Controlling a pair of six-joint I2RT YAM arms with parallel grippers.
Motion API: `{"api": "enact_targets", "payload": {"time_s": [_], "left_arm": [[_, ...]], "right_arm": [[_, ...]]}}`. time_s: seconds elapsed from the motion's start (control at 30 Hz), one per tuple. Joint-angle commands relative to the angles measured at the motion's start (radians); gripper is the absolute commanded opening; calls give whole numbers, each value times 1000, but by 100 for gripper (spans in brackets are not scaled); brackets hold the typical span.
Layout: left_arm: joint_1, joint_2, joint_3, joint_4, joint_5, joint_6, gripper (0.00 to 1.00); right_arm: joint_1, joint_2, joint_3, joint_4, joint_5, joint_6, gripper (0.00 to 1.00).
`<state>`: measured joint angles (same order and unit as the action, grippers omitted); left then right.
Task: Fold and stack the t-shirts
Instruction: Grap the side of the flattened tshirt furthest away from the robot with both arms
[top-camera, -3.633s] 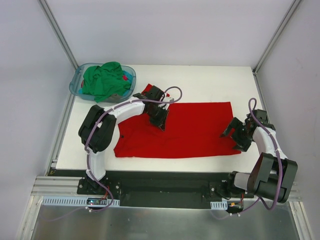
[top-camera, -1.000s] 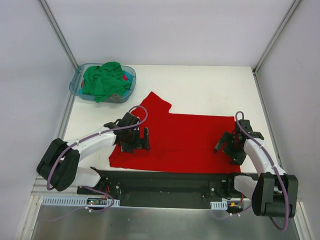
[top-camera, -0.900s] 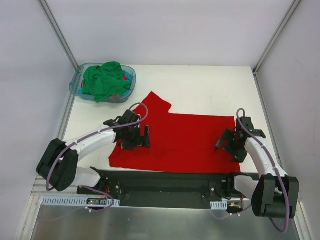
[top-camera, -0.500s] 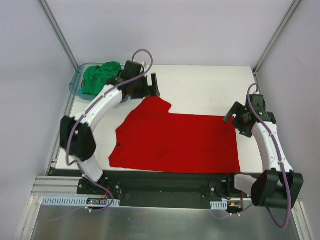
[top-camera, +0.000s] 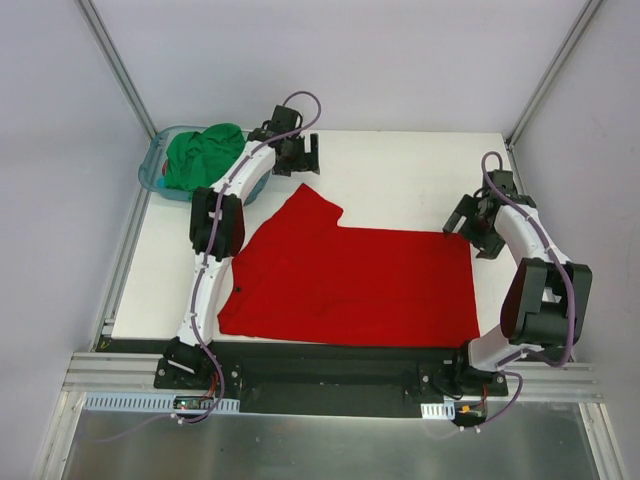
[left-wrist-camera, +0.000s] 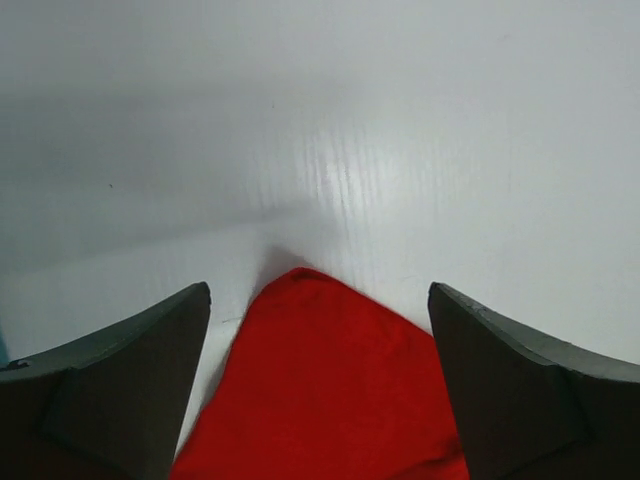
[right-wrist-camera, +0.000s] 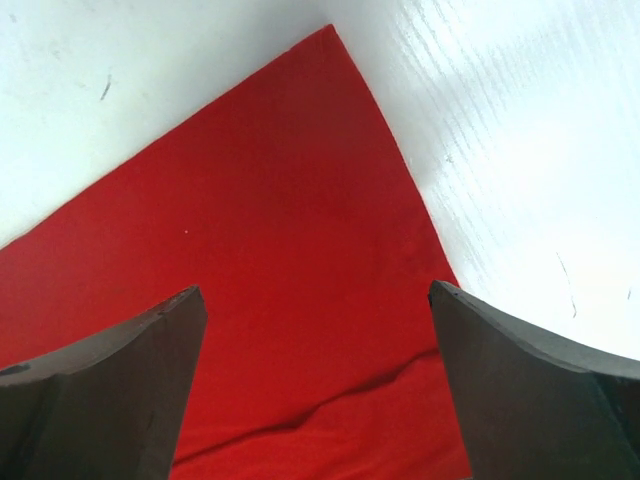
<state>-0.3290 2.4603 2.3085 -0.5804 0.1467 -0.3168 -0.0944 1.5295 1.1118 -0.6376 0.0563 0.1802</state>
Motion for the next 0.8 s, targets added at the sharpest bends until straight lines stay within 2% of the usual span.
{"api": "enact_targets", "payload": {"time_s": [0.0,0.17,0.3,0.57,0.73,0.77], "left_arm": [[-22,38,32,-38,-58,41,88],[-54,60,9,-42,-134,51,79],[-67,65,2,-59,-194,56,65],[-68,68,5,-68,-205,56,41],[-68,72,9,-72,-203,61,14],[-68,71,11,-72,-203,61,5]], "right_arm": [[-16,41,48,12,7,-16,96],[-25,73,49,16,-9,-24,96],[-34,93,54,16,-6,-13,96],[-37,127,75,13,-23,-19,97],[-42,144,89,10,-19,-25,96],[-42,147,95,6,-19,-28,97]]}}
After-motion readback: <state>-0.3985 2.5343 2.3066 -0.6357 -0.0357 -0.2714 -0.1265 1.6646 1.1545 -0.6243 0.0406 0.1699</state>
